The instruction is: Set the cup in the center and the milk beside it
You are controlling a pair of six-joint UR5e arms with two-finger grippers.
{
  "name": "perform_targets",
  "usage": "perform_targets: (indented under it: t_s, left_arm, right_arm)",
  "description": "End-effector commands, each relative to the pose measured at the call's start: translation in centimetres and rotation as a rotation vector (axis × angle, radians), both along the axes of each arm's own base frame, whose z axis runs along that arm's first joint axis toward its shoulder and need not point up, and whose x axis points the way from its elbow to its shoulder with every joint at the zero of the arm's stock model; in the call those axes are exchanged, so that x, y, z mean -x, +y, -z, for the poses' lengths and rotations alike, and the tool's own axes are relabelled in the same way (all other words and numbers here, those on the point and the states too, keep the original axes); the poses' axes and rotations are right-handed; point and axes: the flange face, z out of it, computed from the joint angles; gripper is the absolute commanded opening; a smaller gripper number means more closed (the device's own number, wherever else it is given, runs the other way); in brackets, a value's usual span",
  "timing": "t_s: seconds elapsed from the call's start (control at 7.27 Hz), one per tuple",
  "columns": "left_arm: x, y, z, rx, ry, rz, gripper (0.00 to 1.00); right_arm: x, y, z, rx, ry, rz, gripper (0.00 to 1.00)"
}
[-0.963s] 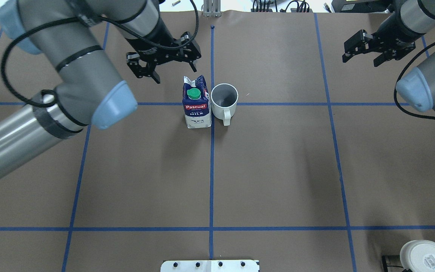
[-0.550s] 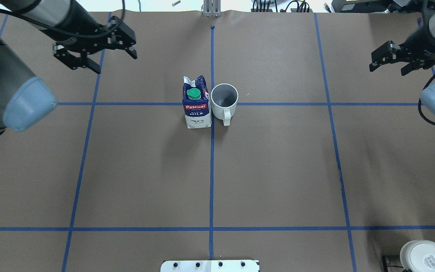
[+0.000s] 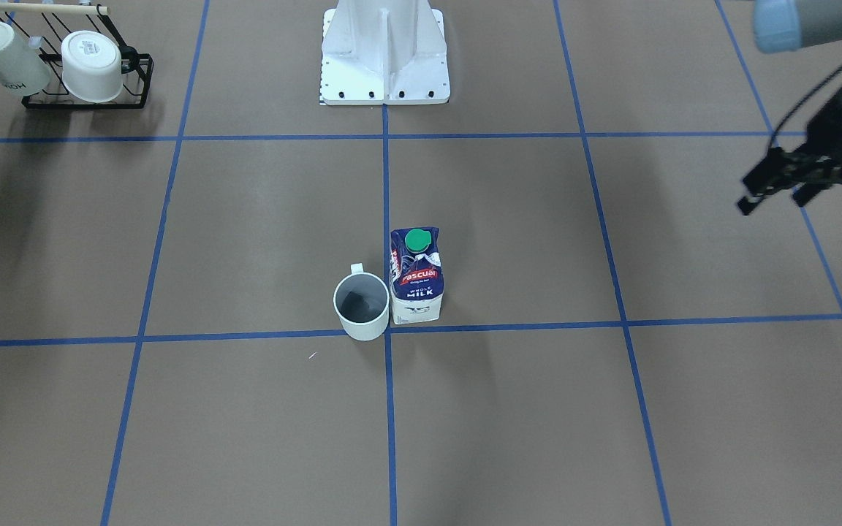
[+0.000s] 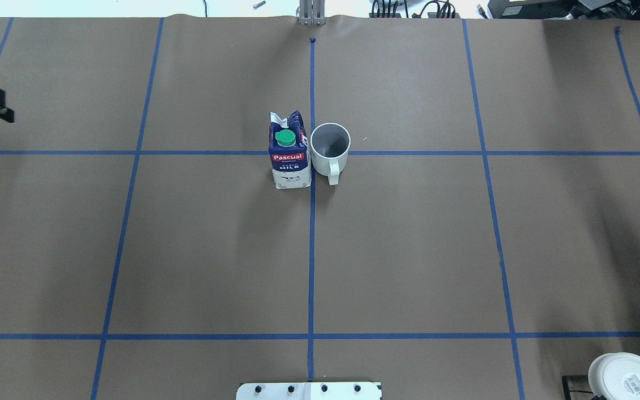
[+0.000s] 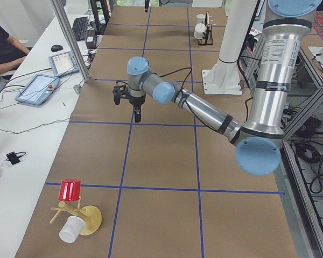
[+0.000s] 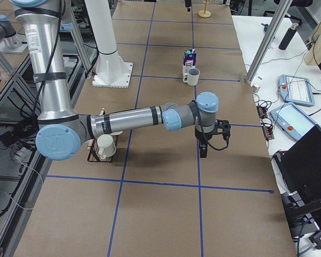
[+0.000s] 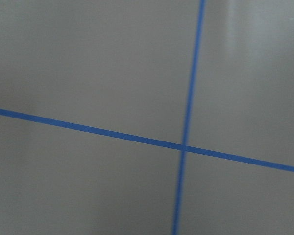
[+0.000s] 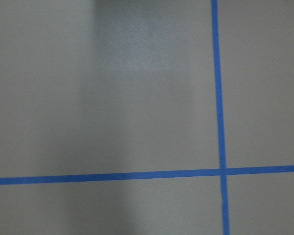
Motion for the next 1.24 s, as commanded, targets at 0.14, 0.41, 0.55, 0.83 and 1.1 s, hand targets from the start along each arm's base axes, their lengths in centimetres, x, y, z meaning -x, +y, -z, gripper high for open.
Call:
perform_targets:
  t_s: [0.14,0.41,0.55,0.83,1.1]
  left_arm:
    - [8.1,3.7,-14.3,-0.12,-0.111,-0.184,0.98]
    - [9.7,4.1,-18.6,-0.049,-0.116,-0.157,0.98]
    - [9.8,3.9,-19.2,-0.038,-0.116,-0.156,0.98]
    - [10.2,3.8,-19.3,-0.028,-0.124,-0.147,0.98]
    - [10.6,3.1,-19.0,-0.026,-0.12,-0.136,0.98]
  right_arm:
    - [-4.1,3.6,-3.4,0.052,-0.061,-0.045,1.0]
    - [-5.0,3.8,-5.3,0.061,0.016,-0.056,1.0]
    - [-6.3,3.8,-5.4,0.051,0.016,-0.056,1.0]
    - [-8.7,3.0,-5.3,0.042,0.022,0.011,1.0]
    - [-9.9,1.4,-1.5,0.17,-0.036,-0.008,1.0]
